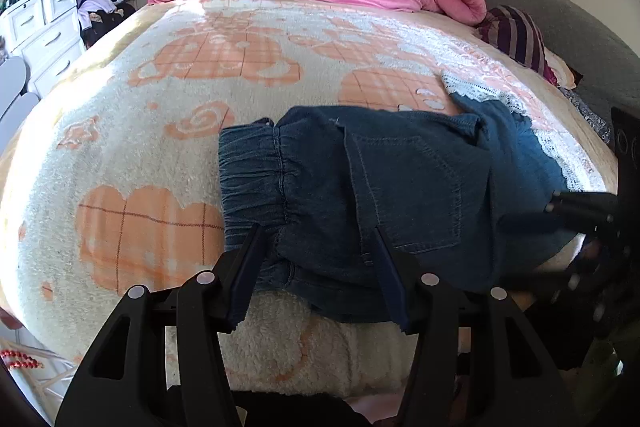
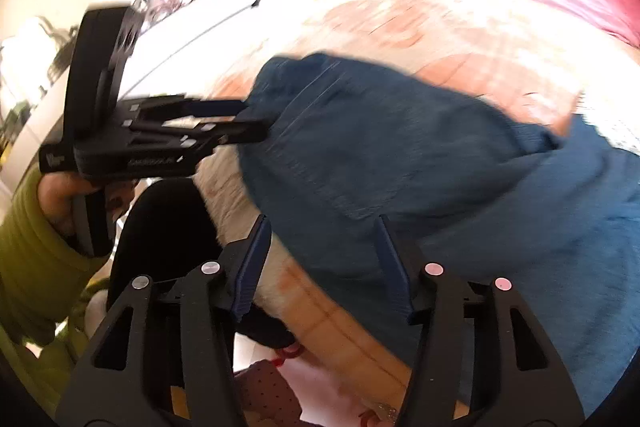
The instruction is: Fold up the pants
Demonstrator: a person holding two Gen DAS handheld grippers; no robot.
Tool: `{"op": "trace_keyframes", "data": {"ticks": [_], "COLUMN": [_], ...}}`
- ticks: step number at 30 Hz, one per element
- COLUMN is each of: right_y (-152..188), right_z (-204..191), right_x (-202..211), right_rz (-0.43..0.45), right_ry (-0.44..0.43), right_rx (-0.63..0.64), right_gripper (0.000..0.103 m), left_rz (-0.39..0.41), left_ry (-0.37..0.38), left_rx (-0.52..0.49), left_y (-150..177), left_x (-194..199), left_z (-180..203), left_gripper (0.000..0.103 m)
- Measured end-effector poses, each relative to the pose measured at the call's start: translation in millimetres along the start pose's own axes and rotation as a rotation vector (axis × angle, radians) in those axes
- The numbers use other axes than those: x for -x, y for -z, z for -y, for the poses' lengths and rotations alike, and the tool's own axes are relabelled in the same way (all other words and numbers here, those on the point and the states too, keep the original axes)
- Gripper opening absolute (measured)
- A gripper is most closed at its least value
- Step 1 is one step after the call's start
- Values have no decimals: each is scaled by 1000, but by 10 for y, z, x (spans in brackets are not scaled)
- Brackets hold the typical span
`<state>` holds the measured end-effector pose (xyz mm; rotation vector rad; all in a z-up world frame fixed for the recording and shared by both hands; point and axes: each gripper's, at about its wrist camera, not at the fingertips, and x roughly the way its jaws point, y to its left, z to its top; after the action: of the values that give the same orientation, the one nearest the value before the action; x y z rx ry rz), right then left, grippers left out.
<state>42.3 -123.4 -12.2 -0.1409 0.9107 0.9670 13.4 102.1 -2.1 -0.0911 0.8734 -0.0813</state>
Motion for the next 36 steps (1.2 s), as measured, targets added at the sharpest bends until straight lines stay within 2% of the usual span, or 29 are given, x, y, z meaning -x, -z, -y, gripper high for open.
{"op": "trace_keyframes", "data": {"ticks": [5, 8, 14, 24, 29, 36], "right_y": [61, 126, 182, 152, 108, -135], "right_z": [305, 440, 732, 1003, 1111, 1368], "right_x": [293, 425, 672, 876, 921, 871], "right_rz": [53, 71, 111, 168, 176, 171], "right_ry": [83, 125, 192, 270, 310, 357], "right_rx": [-68, -100, -180, -245, -255, -289], "right_gripper": [61, 66, 70, 78, 82, 88], "left_rz": [22, 41, 75, 75, 42, -21], "left_ry": [0, -4, -7, 121, 192, 297], "left_rx": [-2, -11, -31, -97, -119, -132], "left_y": [-36, -72, -164, -253, -241, -150], "left_x": [136, 228, 383, 329, 195, -43], "left_z": [28, 51, 138, 555, 758, 1047], "left_gripper": [56, 63, 66, 66, 66, 70]}}
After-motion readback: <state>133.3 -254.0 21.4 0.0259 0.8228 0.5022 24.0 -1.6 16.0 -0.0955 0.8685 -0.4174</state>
